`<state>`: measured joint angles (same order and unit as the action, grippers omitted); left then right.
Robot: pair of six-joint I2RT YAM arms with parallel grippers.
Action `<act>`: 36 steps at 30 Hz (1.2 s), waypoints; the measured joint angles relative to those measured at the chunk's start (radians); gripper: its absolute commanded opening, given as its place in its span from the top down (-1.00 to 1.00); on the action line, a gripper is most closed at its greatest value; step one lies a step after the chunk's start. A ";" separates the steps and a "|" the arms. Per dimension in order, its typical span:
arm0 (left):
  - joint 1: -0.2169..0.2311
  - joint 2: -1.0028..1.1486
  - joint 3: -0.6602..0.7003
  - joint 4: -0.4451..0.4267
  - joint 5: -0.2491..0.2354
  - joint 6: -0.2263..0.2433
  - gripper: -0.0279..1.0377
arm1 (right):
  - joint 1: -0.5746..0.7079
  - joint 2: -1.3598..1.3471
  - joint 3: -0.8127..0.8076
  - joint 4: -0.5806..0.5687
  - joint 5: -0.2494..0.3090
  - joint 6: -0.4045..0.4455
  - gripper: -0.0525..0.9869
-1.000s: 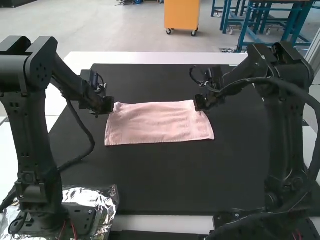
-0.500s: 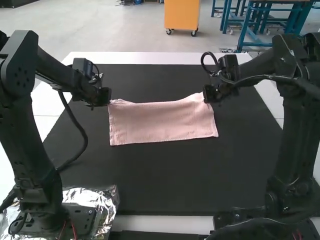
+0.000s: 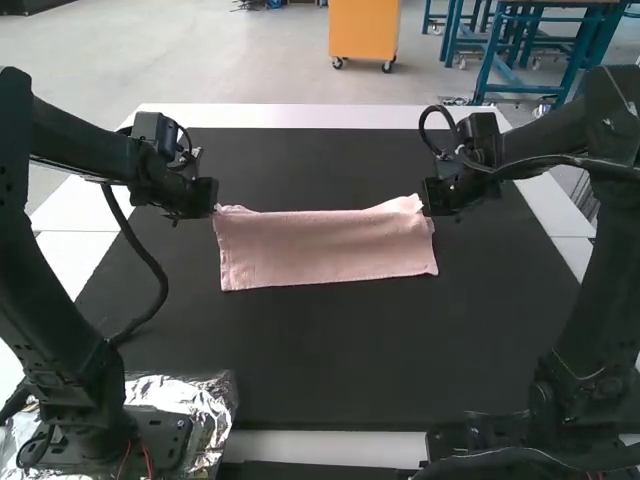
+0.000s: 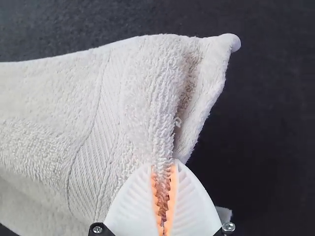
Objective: Fold the towel.
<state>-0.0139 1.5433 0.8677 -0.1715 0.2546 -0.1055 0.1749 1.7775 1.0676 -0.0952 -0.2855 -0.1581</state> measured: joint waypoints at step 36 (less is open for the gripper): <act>-0.029 -0.192 -0.335 0.246 -0.124 0.004 -0.87 | -0.029 -0.113 -0.233 0.087 0.006 -0.021 -0.86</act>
<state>-0.0429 1.3518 0.5327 0.0742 0.1303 -0.1017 0.1455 1.6646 0.8345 -0.0086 -0.2794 -0.1795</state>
